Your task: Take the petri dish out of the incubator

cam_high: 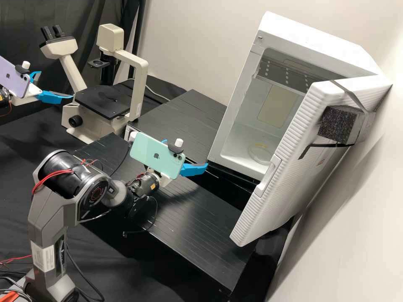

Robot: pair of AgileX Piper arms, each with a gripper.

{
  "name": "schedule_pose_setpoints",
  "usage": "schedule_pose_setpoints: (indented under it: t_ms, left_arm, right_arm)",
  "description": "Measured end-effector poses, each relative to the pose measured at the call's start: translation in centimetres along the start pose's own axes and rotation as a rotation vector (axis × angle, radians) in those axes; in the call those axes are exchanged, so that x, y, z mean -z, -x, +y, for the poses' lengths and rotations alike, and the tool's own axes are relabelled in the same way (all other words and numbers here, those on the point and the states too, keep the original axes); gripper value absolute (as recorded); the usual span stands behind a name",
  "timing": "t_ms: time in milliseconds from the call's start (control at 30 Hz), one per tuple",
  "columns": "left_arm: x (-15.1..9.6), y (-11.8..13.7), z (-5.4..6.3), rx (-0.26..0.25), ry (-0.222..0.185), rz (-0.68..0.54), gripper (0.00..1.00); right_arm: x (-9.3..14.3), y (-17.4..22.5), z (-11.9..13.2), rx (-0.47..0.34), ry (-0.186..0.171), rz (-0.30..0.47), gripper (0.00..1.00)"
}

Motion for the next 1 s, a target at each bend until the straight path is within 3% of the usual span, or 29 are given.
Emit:
schedule_pose_setpoints:
  t_ms: [300, 500, 833, 1000]
  left_arm:
    - [0.0, 0.0, 0.0, 0.000, 0.000, 0.000, 1.00]
    - [0.0, 0.0, 0.0, 0.000, 0.000, 0.000, 1.00]
    - [0.0, 0.0, 0.0, 0.000, 0.000, 0.000, 1.00]
    - [0.0, 0.0, 0.0, 0.000, 0.000, 0.000, 1.00]
  right_arm:
    - [0.0, 0.0, 0.0, -0.002, 0.000, -0.002, 1.00]
    - [-1.5, 1.5, 0.9, -0.028, 0.017, -0.015, 1.00]
    - [-4.7, 5.4, 6.0, -0.248, -0.030, 0.004, 1.00]
    - [-5.7, 5.0, 8.2, -0.322, -0.008, -0.002, 1.00]
